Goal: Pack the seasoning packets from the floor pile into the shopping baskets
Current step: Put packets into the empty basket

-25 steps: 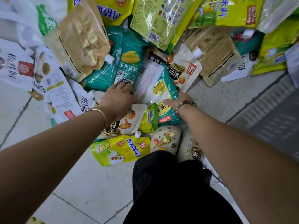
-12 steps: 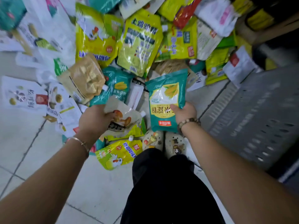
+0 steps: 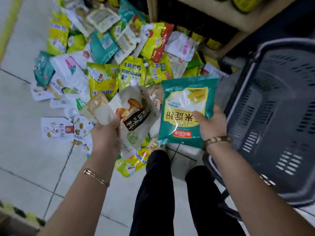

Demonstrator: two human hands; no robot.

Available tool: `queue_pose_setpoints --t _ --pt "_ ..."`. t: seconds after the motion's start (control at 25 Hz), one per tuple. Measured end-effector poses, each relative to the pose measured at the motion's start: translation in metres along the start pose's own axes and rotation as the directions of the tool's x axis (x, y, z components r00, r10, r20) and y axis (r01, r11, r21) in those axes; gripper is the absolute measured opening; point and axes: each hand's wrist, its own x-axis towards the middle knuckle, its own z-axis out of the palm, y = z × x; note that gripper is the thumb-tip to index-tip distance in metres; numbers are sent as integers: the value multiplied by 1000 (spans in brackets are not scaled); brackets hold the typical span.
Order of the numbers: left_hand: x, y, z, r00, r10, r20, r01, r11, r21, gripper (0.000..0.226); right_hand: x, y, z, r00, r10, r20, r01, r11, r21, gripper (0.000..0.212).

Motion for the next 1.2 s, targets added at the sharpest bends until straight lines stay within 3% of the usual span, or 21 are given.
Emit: queue_pose_setpoints --t 0.16,0.32,0.44,0.52,0.64,0.88,0.96,1.08,1.2 --pt "-74 13 46 984 37 173 -37 999 -4 8 -13 6 -90 995 -35 -94 42 996 76 16" --pt "-133 -7 111 943 12 332 -41 996 80 10 -8 34 -177 971 -11 -240 32 996 83 15" --pt "-161 -45 164 915 46 401 -142 967 212 4 8 71 -227 938 68 -340 -52 997 54 22" --pt "-173 -78 197 901 112 419 -267 904 334 13 23 102 -248 911 121 -395 -144 989 -28 29" --pt "-184 -125 238 900 137 413 -322 848 421 23 50 144 -266 901 210 -379 -280 950 -139 37" --pt "-154 -196 307 964 35 265 -197 763 616 24 118 194 -252 937 273 -218 -322 918 -232 38" --pt "-131 -216 330 963 13 268 -163 823 545 12 149 202 -238 948 264 -175 -303 917 -261 35" --pt "-89 -247 368 970 -99 224 -7 904 427 29 203 217 -216 958 232 -170 -273 922 -276 33" --pt "-44 -276 404 901 -261 346 200 959 203 26 256 236 -194 958 175 -229 -225 950 -216 40"
